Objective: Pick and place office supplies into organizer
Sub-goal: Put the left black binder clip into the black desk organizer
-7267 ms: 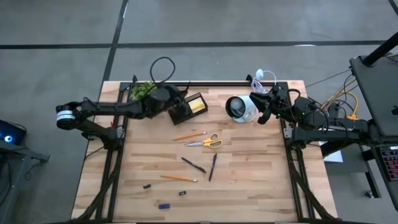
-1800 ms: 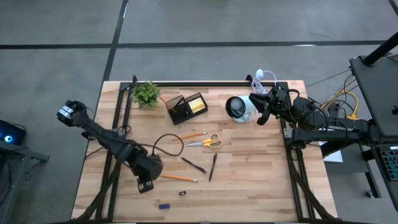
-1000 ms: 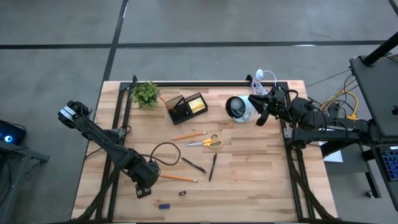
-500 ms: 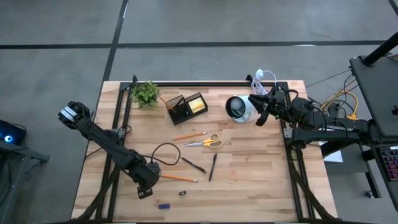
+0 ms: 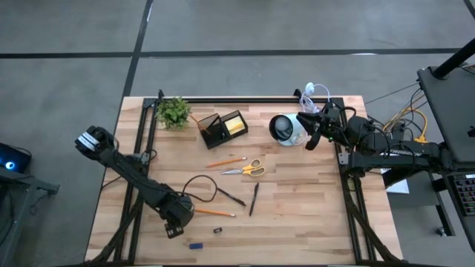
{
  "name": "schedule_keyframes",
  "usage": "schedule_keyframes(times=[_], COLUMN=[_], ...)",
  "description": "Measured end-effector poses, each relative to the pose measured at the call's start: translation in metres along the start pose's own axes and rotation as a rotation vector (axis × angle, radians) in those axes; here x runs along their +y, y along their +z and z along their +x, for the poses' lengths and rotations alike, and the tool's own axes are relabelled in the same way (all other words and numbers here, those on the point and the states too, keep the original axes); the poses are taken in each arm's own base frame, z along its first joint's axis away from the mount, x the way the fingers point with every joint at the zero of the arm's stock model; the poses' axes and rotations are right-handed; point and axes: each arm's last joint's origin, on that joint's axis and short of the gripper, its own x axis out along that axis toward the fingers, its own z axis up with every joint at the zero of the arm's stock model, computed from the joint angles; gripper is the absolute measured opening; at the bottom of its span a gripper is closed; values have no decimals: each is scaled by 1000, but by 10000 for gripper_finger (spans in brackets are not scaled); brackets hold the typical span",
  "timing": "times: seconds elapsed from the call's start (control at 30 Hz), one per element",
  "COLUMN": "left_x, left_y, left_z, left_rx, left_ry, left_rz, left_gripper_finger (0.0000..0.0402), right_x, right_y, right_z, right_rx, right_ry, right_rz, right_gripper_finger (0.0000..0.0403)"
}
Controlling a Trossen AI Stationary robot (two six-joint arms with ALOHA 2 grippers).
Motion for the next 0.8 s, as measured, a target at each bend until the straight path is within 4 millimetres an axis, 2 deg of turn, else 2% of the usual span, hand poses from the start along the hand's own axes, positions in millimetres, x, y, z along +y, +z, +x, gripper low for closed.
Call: schedule_keyframes(times=[0.5, 0.63, 0.8], left_x=[6, 6, 5], left_y=[-1, -1, 0], left_z=[4, 4, 4], left_rx=[-11, -15, -22], left_ry=[27, 27, 12], left_rz=[-2, 2, 7], left_gripper_finger=[193, 167, 113], right_x=[0, 0, 0], right_y=[0, 0, 0], right_z=[0, 0, 0], right_rx=[0, 0, 0], right_ry=[0, 1, 1], right_rz=[2, 2, 5], right_gripper_finger=[59, 59, 59])
